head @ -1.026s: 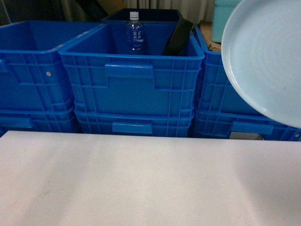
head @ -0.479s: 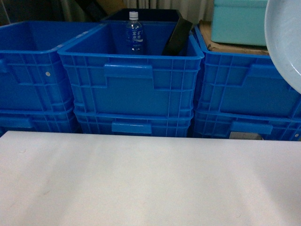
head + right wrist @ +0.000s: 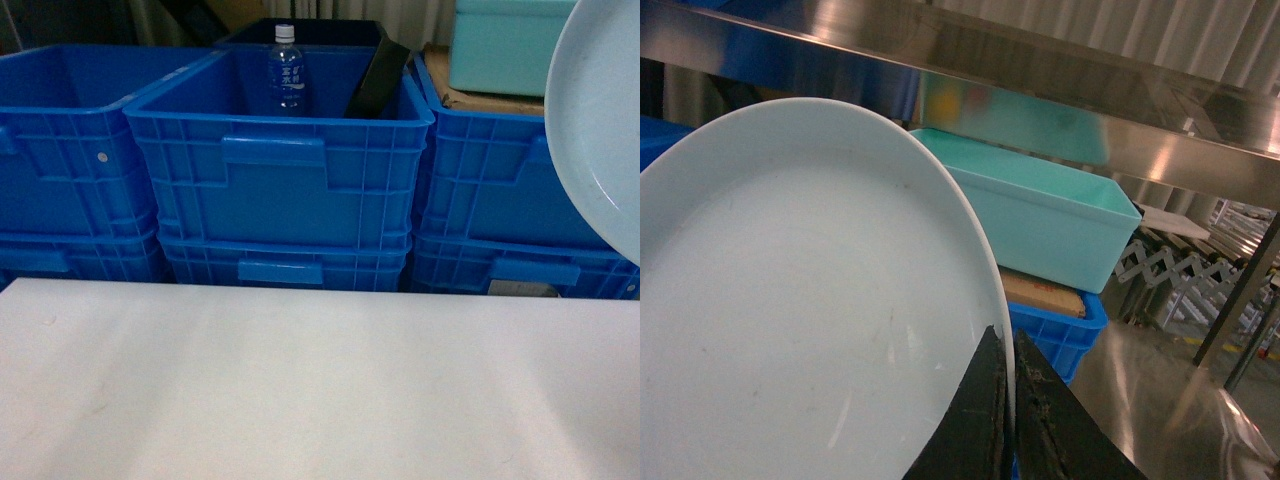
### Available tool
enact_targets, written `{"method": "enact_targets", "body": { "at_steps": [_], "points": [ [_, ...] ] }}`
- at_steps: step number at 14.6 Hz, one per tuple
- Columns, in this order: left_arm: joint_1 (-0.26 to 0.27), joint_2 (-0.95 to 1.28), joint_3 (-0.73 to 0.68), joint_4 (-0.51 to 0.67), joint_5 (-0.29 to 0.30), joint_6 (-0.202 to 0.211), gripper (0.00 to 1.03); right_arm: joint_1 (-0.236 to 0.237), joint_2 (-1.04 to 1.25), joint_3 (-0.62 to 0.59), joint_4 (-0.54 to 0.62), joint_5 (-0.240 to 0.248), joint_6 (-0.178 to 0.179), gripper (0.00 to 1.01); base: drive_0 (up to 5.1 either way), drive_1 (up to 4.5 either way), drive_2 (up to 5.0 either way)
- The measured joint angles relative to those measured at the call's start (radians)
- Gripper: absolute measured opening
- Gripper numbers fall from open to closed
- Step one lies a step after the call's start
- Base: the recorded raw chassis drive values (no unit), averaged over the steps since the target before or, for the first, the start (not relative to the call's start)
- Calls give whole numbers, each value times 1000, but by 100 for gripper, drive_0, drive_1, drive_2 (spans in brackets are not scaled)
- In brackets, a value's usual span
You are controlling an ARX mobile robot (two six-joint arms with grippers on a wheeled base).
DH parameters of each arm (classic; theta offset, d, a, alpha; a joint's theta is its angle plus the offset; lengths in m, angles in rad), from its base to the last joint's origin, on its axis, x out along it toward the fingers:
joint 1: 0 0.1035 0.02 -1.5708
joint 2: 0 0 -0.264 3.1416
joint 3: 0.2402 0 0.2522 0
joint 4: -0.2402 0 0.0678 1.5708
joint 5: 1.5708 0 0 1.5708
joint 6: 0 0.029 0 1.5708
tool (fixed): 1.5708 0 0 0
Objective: Place blue tray on left shelf second layer neatly
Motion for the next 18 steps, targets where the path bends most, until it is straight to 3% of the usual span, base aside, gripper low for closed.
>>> {"method": "enact_targets", "body": {
  "at_steps": [2, 3, 4, 5, 6, 7, 8, 10, 18],
  "points": [
    [0, 0, 0, 0, 0, 0, 98, -50, 52, -5, 50, -33, 5, 2, 0, 0, 0],
    [0, 0, 0, 0, 0, 0, 98, -50, 63, -5, 69, -35, 2, 2, 0, 0, 0],
    [0, 0, 0, 0, 0, 0, 98, -69, 64, -2, 79, -66, 5, 2, 0, 0, 0],
    [0, 0, 0, 0, 0, 0, 98, -96, 56, -8, 166, -51, -35, 2, 0, 0, 0],
    [0, 0, 0, 0, 0, 0, 98, -140, 9, -10, 210, -72, -63, 2, 0, 0, 0],
    [0, 0, 0, 0, 0, 0, 98, -154, -14, -3, 223, -66, -70, 2, 0, 0, 0],
    [0, 0, 0, 0, 0, 0, 98, -164, -27, 1, 163, -106, -68, 2, 0, 0, 0],
    [0, 0, 0, 0, 0, 0, 98, -224, -24, -3, 171, -174, -52, 2, 0, 0, 0],
    [0, 0, 0, 0, 0, 0, 98, -225, -37, -3, 174, -179, -37, 2, 0, 0, 0]
  ]
}}
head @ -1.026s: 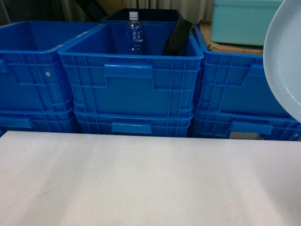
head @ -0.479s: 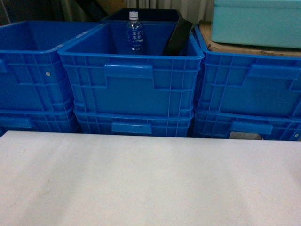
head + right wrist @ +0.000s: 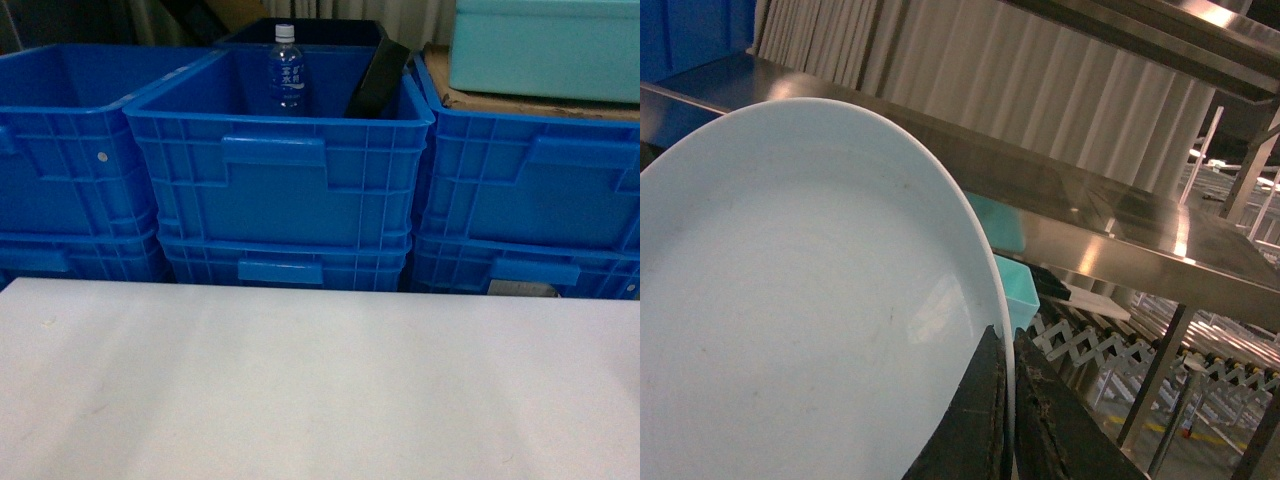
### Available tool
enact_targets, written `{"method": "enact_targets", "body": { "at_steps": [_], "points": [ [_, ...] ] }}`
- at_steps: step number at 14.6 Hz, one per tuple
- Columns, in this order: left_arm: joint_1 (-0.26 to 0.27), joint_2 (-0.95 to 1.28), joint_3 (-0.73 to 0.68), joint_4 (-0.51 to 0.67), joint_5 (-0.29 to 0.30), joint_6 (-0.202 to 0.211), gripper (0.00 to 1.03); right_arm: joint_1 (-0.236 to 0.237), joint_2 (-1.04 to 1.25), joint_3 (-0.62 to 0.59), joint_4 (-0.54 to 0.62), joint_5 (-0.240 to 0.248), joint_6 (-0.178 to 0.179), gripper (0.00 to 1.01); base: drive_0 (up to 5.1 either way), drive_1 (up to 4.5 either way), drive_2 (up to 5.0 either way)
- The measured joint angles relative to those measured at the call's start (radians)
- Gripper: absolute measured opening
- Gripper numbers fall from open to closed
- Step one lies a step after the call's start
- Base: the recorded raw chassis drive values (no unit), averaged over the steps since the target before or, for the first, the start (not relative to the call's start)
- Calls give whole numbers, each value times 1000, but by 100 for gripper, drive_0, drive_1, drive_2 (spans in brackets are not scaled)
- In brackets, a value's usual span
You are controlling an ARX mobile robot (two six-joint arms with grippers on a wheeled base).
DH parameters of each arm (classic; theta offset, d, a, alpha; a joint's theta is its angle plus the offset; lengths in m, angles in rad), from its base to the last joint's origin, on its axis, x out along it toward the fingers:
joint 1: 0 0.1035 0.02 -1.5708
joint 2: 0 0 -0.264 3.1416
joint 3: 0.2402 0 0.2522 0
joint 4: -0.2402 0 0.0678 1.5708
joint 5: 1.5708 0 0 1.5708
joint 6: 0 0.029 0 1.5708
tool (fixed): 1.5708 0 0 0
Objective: Place blue tray on left shelf second layer neatly
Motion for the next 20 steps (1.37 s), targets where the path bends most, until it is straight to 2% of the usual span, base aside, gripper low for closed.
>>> {"method": "enact_targets", "body": {
  "at_steps": [8, 15, 20],
  "points": [
    [0, 0, 0, 0, 0, 0, 98, 0, 0, 0, 0, 0, 0, 2, 0, 0, 0],
    [0, 0, 0, 0, 0, 0, 98, -1, 0, 0, -1, -4, 0, 2, 478, -268, -268],
    [0, 0, 0, -1, 0, 0, 98, 0, 0, 0, 2, -5, 0, 2, 320, -426, -426]
  ]
}}
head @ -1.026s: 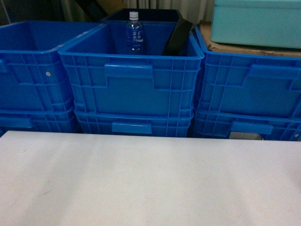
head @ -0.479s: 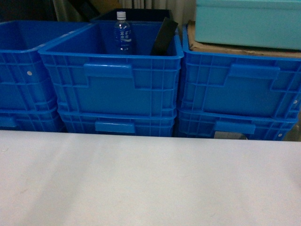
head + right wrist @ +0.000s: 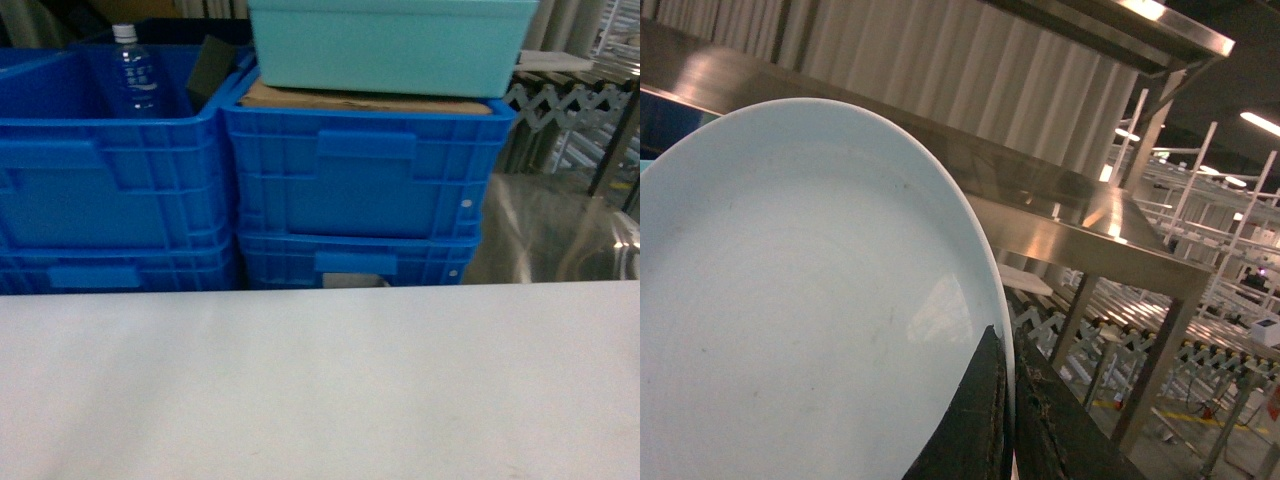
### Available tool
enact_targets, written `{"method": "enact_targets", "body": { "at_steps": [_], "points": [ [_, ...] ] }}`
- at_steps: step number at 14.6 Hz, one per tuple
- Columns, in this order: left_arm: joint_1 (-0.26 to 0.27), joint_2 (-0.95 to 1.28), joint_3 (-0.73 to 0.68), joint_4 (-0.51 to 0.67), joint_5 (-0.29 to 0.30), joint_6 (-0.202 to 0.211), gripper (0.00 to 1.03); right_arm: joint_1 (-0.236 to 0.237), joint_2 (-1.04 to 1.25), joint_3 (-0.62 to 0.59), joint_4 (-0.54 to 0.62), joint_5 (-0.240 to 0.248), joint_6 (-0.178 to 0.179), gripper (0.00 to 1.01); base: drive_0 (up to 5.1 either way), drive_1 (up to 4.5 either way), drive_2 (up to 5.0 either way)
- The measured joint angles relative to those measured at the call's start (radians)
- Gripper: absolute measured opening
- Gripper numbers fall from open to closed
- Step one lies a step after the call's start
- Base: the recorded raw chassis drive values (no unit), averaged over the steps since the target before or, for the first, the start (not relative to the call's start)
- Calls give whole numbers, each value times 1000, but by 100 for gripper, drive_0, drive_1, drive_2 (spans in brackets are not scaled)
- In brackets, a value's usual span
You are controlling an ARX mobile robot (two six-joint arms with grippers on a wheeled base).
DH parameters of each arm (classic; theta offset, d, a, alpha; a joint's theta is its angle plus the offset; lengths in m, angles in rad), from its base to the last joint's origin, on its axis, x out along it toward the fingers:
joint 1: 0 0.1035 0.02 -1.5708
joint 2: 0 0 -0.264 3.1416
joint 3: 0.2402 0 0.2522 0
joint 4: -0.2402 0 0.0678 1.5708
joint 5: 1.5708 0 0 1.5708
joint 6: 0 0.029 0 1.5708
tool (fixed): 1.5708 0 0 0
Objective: Place blue tray on left shelf second layer neatly
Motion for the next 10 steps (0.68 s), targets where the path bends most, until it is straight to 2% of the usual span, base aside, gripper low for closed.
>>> {"method": "enact_targets", "body": {
  "at_steps": [4, 10],
  "points": [
    [0, 0, 0, 1, -1, 0, 98, 0, 5, 0, -2, 0, 2, 2, 350, -393, -393],
    [0, 0, 0, 2, 0, 0, 98, 0, 2, 0, 0, 3, 2, 2, 317, -279, -522]
  ]
}}
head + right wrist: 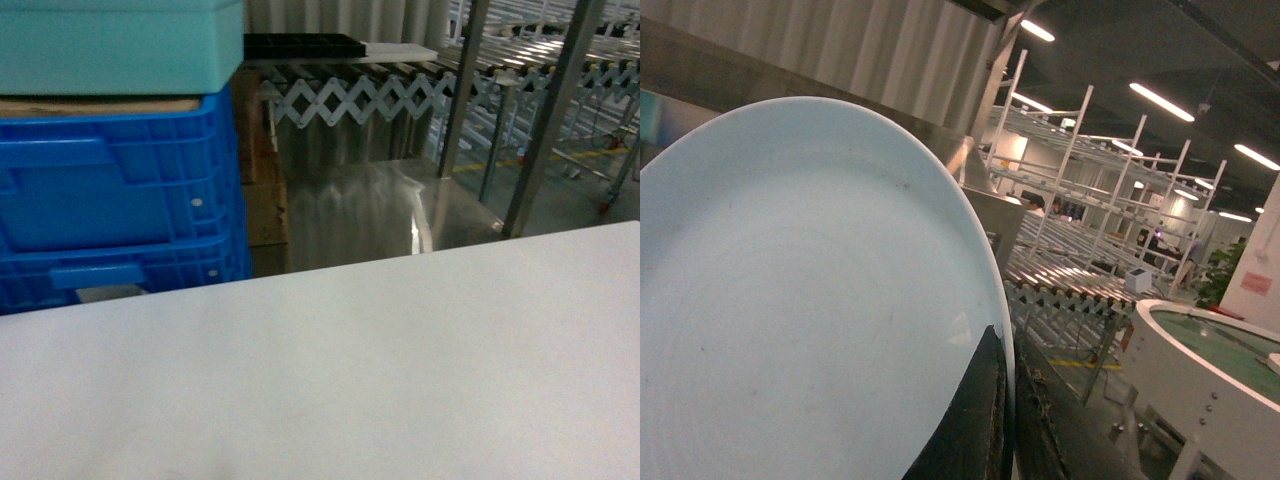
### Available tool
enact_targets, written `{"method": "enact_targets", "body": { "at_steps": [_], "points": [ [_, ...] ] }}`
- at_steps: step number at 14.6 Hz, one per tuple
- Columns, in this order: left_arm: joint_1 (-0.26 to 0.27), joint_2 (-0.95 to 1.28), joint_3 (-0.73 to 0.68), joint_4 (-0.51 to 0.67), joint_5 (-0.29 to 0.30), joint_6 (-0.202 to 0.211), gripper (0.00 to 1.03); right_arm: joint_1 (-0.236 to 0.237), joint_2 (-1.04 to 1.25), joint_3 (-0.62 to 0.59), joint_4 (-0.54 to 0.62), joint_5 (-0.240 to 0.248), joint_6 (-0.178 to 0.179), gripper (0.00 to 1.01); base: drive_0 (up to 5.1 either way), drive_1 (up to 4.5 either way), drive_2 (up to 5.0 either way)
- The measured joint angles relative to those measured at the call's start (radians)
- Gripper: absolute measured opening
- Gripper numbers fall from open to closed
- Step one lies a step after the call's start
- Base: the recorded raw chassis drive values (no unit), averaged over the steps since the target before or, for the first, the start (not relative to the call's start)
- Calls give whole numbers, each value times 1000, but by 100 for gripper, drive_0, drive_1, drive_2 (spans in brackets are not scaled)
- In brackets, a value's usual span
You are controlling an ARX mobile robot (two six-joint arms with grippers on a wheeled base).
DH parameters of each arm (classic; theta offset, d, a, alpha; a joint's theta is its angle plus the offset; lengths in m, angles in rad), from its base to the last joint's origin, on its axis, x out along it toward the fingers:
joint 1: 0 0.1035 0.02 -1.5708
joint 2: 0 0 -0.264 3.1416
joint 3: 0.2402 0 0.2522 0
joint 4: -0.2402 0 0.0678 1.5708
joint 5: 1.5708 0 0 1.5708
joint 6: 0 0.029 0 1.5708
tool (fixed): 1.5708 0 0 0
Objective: Place blue tray on left shelf second layer neatly
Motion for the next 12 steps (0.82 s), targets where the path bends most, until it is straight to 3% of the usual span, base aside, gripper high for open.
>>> {"method": "enact_targets", "body": {
  "at_steps": [10, 12],
  "points": [
    [0, 0, 0, 0, -2, 0, 98, 0, -1, 0, -2, 1, 0, 2, 318, -259, -526],
    [1, 0, 0, -2, 4, 0, 98, -1, 2, 0, -6, 5, 0, 2, -149, -149, -149]
  ]
}}
